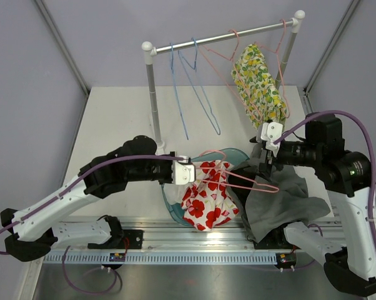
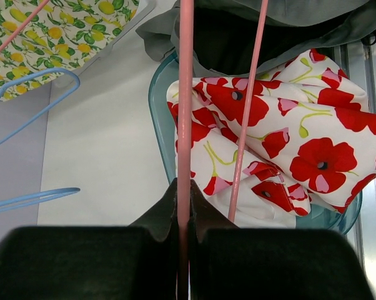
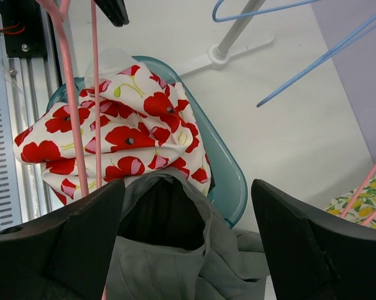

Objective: Remove the skirt from the hanger

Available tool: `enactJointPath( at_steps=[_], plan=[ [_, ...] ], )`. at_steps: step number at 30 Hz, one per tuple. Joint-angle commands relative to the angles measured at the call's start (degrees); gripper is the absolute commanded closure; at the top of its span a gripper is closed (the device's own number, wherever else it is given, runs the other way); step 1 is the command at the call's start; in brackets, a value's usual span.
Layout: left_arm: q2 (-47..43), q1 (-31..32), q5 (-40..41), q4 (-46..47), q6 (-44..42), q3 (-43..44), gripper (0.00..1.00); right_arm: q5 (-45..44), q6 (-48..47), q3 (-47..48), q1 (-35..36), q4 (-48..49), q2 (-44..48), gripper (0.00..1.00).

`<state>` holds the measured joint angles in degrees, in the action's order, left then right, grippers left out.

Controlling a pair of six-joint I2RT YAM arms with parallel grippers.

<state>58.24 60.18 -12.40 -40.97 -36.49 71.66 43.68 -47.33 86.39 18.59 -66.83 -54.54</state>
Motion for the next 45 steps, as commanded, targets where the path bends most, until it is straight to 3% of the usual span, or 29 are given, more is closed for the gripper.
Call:
enactJointPath(
  at_steps=[1,9,17,20,21,24,25,26,30,31,33,34,35,40,45],
  plan=[
    [-0.85,0.02,0.19,3.0,-0.07,1.03,1.0,0.42,3.57,2.91,0.4,0.39,-0.56,0.09],
    [0.38,0.02,0.71,3.97,0.63,2.43,1.0,14.49,-8.2,-0.68,0.31,-12.18,-2.41,0.09],
    [1.62,0.02,1.33,5.99,2.21,3.49,1.0,12.31,-3.74,-8.25,0.39,-5.42,0.49,0.18],
    [1.27,0.02,0.45,7.04,2.83,3.75,1.0,11.43,-2.07,-9.31,0.31,-3.49,1.1,0.31],
    [1.09,-0.07,0.45,7.31,2.92,3.67,1.0,10.99,-2.06,-9.57,0.31,-3.22,1.11,0.45],
    [0.74,-0.07,1.15,8.27,3.7,3.32,1.0,10.46,-1.45,-9.22,0.31,-3.31,1.19,0.67],
    [0.56,-0.15,1.24,9.06,4.32,2.62,1.0,10.2,-0.67,-9.31,0.31,-3.05,1.72,0.9],
    [0.3,-0.15,1.15,9.59,4.76,2.09,1.0,9.85,-0.31,-9.48,0.31,-2.7,2.16,0.97],
    [-1.46,-0.5,0.63,13.45,7.04,-1.25,1.0,8.35,-0.92,-10.45,-0.56,-4.27,4.35,1.0],
    [-2.42,-0.59,0.28,15.38,8.35,-1.78,0.94,8.44,-1.18,-10.45,-1.09,-5.32,5.4,1.0],
    [-3.65,-0.77,0.62,18.45,10.03,-3.28,0.69,8.7,-1.19,-9.93,-3.54,-6.55,6.46,1.0],
    [-4.27,-0.77,0.8,18.99,11.17,-3.54,0.27,8.35,-1.01,-9.4,-4.6,-7.61,7.42,1.0],
    [-6.01,-0.86,0.98,19.35,11.53,-3.28,0.04,7.48,-0.23,-7.66,-5.75,-7.96,7.87,1.0],
    [-12.96,-0.86,6.84,18.12,12.85,-1.79,0.01,-0.34,5.56,-1.32,-13.39,-8.41,11.12,1.0],
    [-20.43,-0.86,14.05,15.66,15.65,-5.03,0.01,-4.55,13.3,9.48,-15.25,-6.92,8.94,1.0]
  ],
)
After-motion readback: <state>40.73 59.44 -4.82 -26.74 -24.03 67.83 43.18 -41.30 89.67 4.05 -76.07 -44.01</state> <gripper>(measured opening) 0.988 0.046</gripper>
